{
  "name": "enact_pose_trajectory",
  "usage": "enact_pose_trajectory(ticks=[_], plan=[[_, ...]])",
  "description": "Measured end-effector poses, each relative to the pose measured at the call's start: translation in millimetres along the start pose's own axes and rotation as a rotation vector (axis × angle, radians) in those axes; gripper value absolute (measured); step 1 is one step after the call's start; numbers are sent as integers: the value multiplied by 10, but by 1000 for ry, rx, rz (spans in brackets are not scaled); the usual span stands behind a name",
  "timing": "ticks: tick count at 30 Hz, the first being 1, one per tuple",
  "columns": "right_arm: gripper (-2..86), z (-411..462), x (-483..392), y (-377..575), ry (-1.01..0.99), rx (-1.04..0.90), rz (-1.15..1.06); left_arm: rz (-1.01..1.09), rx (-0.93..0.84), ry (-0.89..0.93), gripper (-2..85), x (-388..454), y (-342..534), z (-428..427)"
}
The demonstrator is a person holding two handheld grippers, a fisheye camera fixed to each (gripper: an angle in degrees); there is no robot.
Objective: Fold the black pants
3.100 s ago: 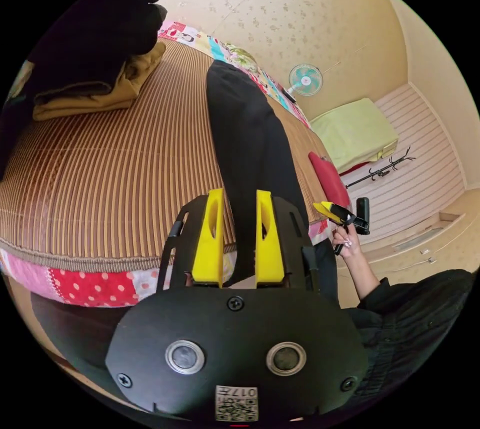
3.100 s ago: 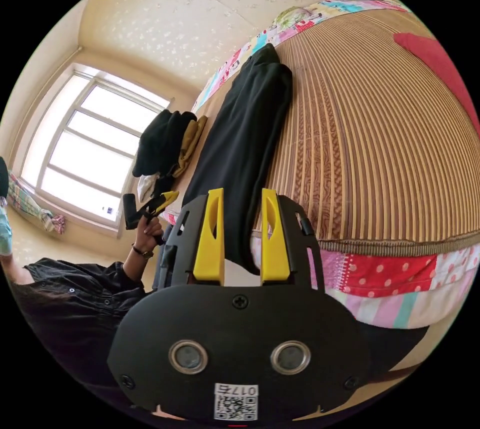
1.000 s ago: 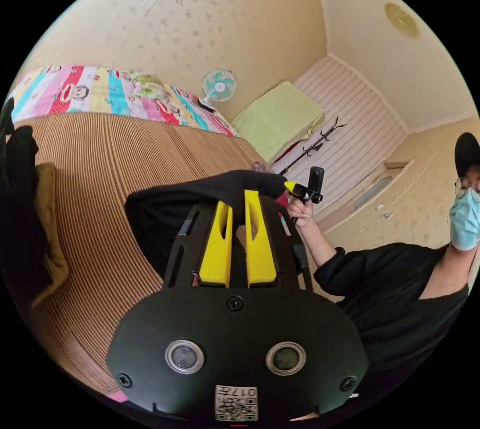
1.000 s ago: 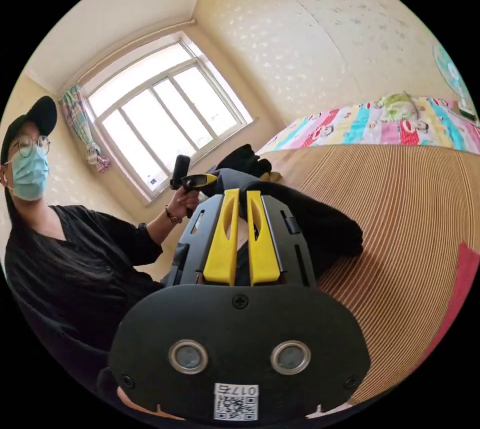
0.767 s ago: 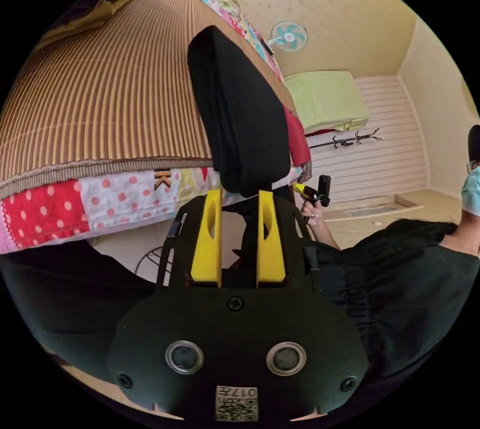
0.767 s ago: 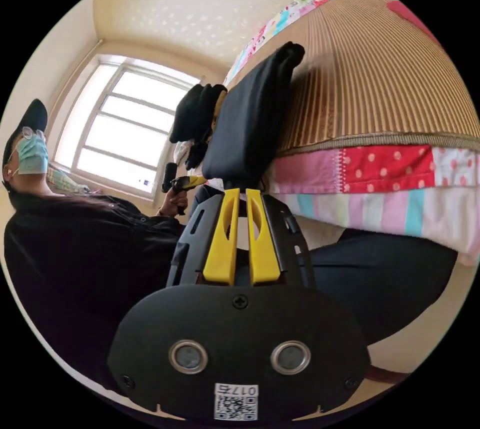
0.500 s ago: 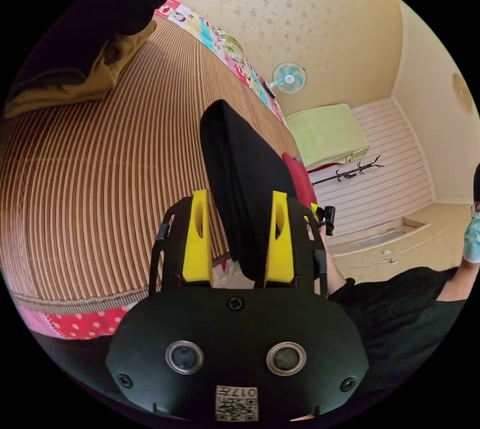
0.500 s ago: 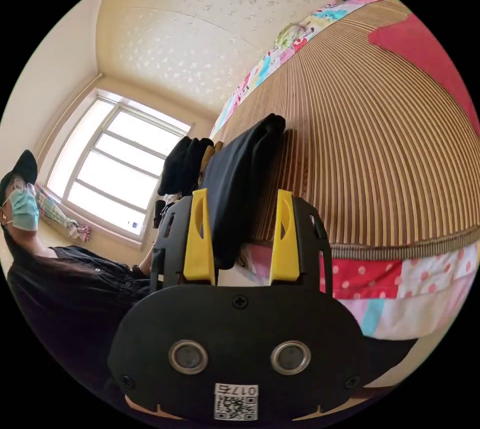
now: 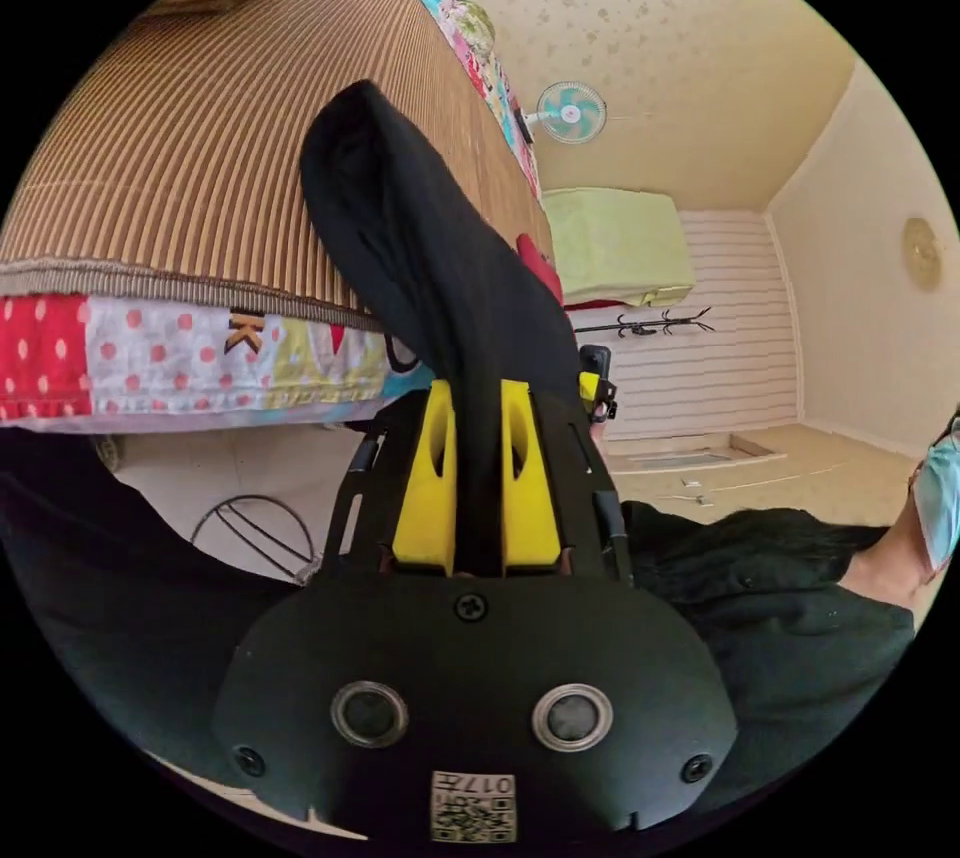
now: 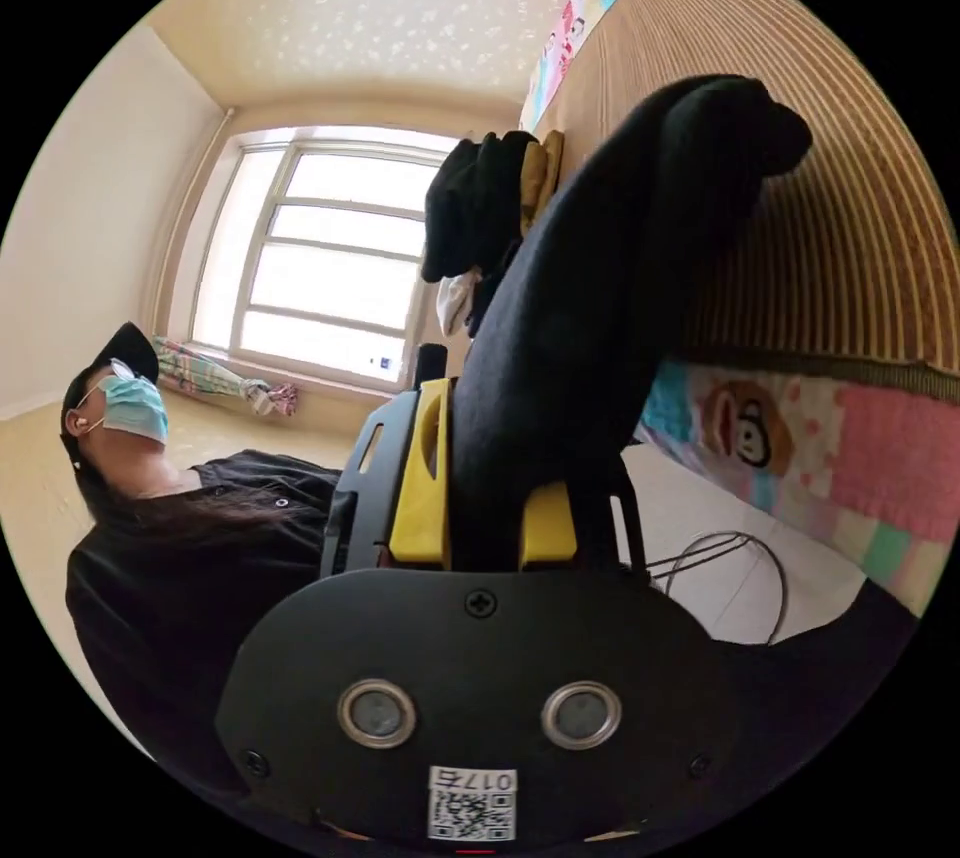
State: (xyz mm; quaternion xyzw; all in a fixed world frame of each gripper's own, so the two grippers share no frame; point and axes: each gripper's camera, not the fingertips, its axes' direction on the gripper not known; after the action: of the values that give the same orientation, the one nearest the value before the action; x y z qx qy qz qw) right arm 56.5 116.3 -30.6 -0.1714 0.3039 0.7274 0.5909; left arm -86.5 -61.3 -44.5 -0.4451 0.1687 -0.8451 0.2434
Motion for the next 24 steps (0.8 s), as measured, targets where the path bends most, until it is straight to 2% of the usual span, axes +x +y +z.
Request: enact_pose_trajectory(ticks=[2,7,10,13,17,18,20,21,22,24], plan=[[78,151,-371,-185,-21,-60,-108,87,100,-40,74,392,95,-436],[76,1001,-1532,-1115,-136,-219,-485,328,531,-222,78,1377,318,-1938],[78,1754,-2144,-1697,-163,-298,-676,412,751,-406,83,1697,354,-2762],[82,2606,-2539,-2237,-133,-332,-810,420,885,-537,89,1674,168,-3522],[96,3673,-2405,-2967,-38,-360,-675,207,908,-569,96,1017,-365,-4252],[103,4033,-2215,-3147,69,-379,-619,105,884,-612,99,638,-578,-4361],[109,4480,-1743,-3307,299,-402,-491,-83,761,-628,105,-104,-930,-4353],[111,4656,-1359,-3306,457,-407,-402,-222,605,-617,114,-636,-1148,-4220],[111,4717,-1084,-3201,528,-418,-398,-343,511,-661,126,-1025,-1205,-4056],[109,4506,-972,-2943,464,-347,-442,-304,590,-631,135,-1136,-972,-3975]])
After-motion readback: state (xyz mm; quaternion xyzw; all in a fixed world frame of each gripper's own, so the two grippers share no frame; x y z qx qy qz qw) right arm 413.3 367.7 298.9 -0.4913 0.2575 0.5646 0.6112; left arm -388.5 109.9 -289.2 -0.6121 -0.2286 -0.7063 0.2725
